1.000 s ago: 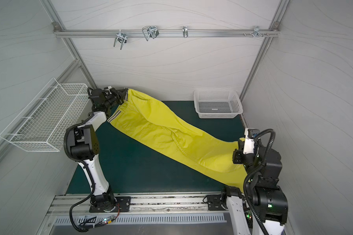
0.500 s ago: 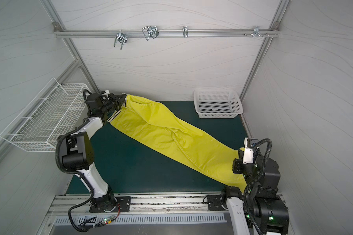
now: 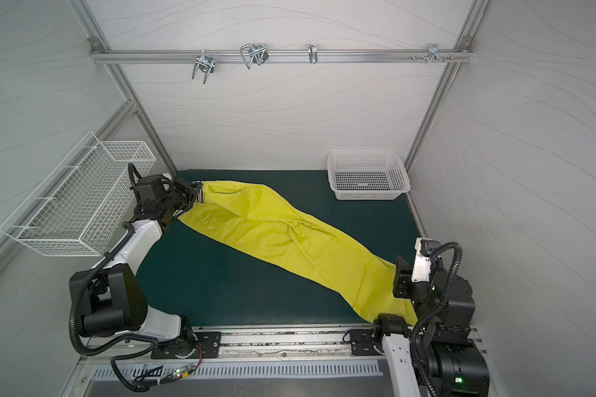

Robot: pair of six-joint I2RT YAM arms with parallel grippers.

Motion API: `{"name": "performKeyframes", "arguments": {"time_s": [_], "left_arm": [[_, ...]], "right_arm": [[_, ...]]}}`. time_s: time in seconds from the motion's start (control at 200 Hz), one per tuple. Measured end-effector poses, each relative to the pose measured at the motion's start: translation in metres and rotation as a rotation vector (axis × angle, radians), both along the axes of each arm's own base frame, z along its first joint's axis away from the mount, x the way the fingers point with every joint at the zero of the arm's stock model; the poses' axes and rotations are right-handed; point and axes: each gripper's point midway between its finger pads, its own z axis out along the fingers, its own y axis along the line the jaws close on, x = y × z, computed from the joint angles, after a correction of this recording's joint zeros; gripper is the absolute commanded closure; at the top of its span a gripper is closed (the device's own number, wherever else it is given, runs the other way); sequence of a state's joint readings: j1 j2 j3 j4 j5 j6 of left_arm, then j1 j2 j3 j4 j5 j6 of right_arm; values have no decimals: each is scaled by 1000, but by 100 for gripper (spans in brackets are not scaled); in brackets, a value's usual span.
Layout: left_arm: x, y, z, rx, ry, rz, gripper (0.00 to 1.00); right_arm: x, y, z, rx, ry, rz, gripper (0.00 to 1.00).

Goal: Roll up the long pants
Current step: Fold the long pant at the center of the board.

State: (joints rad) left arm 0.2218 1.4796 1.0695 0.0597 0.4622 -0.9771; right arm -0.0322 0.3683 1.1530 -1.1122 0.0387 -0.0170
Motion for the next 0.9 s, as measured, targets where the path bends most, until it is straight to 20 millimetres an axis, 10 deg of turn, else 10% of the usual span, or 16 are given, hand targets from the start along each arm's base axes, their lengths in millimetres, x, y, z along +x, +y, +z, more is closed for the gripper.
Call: {"name": "performKeyframes", "arguments": {"time_s": [0.4, 0.9], "left_arm": [[0, 21, -18, 84, 58, 69, 100], [-20, 50, -40, 166, 179, 160, 100]], "right_arm": [[80, 86, -24, 215, 240, 452, 43], [139, 249, -58, -217, 269, 983, 36]]}}
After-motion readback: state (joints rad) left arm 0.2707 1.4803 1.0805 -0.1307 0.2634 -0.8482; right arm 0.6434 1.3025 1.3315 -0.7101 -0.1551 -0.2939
